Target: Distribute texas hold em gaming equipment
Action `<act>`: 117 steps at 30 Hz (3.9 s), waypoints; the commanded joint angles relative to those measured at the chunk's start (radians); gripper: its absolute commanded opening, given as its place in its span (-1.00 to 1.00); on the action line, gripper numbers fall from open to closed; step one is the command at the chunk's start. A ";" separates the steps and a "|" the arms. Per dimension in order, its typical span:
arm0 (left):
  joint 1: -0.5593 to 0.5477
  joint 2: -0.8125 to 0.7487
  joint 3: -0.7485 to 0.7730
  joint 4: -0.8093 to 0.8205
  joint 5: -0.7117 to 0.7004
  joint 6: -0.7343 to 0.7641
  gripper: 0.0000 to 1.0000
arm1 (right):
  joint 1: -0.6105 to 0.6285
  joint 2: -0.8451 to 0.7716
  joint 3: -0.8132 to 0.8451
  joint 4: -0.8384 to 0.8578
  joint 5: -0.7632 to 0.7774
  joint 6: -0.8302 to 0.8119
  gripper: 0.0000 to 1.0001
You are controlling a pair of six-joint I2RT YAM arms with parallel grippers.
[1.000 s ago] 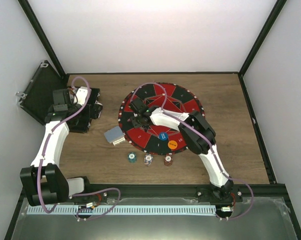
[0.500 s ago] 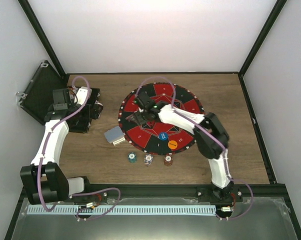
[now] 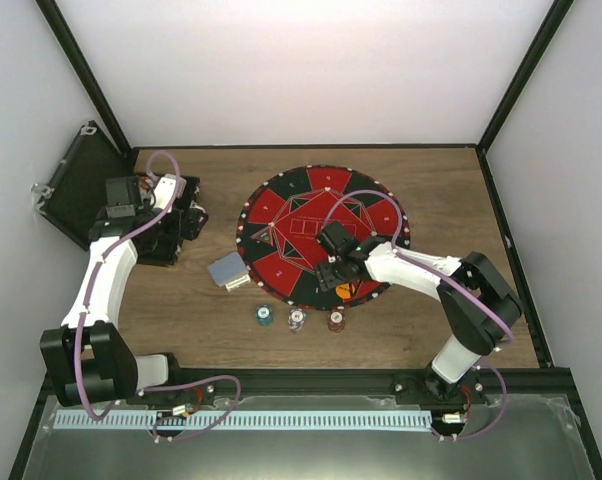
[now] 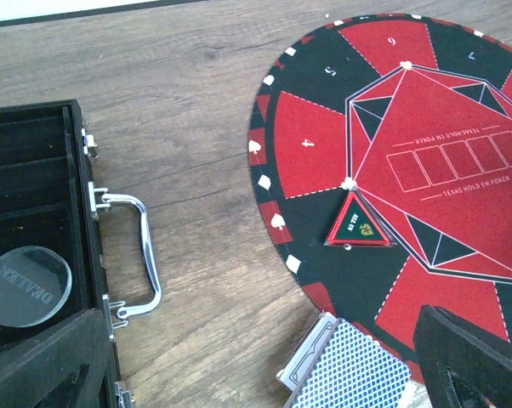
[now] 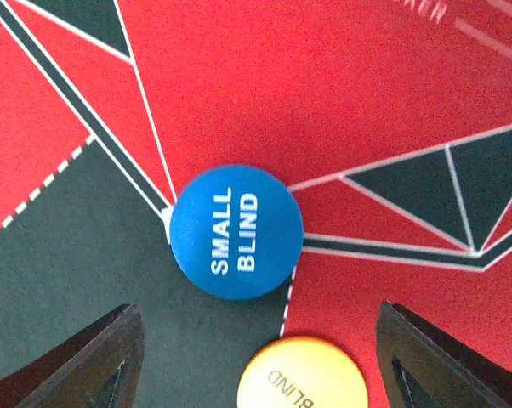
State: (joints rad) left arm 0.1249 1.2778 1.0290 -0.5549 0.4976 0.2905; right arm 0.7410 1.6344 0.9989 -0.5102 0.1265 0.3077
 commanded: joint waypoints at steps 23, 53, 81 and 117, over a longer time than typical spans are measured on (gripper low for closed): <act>0.007 -0.008 0.042 -0.041 0.020 0.043 1.00 | 0.008 0.093 -0.036 0.082 -0.068 0.000 0.09; 0.013 0.026 0.085 -0.106 0.032 0.086 1.00 | -0.204 0.631 0.700 0.034 0.102 -0.125 -0.55; 0.021 0.014 0.078 -0.120 0.047 0.104 1.00 | -0.118 0.552 0.762 0.033 0.034 -0.134 0.43; 0.024 0.029 0.102 -0.122 0.029 0.108 1.00 | -0.279 0.913 1.160 -0.055 0.113 -0.200 -0.18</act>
State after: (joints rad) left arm 0.1436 1.2972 1.1069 -0.6762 0.5224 0.3805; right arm 0.4793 2.4924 2.0708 -0.5087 0.2287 0.1196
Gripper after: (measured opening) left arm 0.999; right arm 0.412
